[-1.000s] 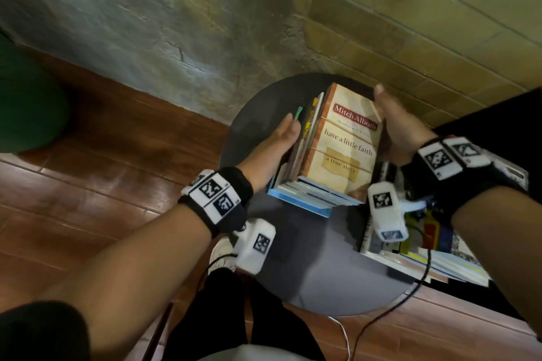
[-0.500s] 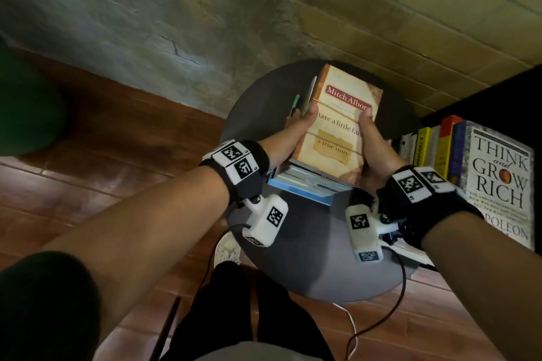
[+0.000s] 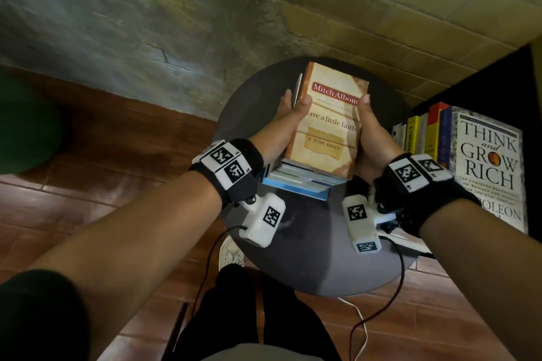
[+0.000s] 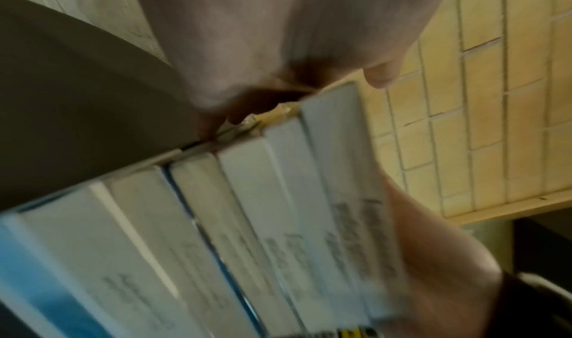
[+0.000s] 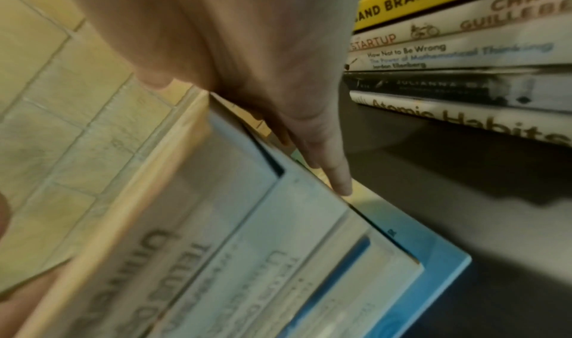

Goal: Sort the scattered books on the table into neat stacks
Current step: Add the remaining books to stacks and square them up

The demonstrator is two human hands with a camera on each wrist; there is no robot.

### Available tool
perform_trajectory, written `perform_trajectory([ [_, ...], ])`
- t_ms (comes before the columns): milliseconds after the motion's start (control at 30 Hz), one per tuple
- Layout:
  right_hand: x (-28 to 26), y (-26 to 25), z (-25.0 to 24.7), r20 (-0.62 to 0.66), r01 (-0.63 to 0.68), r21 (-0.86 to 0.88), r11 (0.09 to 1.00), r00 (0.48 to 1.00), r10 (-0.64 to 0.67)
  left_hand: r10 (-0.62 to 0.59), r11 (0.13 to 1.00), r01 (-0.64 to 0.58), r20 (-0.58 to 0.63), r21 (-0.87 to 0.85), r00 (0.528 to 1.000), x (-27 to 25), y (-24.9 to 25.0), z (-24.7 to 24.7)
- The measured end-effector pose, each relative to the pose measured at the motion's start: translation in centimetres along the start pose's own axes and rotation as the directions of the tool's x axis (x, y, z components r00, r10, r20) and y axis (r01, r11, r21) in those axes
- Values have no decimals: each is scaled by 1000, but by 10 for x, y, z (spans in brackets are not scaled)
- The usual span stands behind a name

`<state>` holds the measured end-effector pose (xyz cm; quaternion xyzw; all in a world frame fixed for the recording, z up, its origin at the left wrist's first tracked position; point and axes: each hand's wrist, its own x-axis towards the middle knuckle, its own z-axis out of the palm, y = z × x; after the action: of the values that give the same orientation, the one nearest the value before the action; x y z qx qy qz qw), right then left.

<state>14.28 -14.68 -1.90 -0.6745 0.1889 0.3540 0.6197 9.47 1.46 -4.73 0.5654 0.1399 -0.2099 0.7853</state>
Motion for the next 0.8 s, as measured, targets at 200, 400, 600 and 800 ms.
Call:
perform_trajectory([
  [200, 2, 1, 0, -6, 10, -1, 1000, 1000, -10, 49, 995, -45, 44, -93, 998, -6, -4, 12],
  [400, 3, -5, -4, 21, 2, 38, 999, 1000, -3, 35, 999, -35, 9, -8, 999, 0, 4, 4],
  [600, 2, -7, 0, 54, 16, 72, 997, 998, -20, 13, 999, -14, 18, 44, 1000, 6, 15, 7],
  [800, 5, 10, -12, 34, -70, 283, 957, 997, 63, -82, 996, 83, -44, 32, 996, 11, -17, -17],
])
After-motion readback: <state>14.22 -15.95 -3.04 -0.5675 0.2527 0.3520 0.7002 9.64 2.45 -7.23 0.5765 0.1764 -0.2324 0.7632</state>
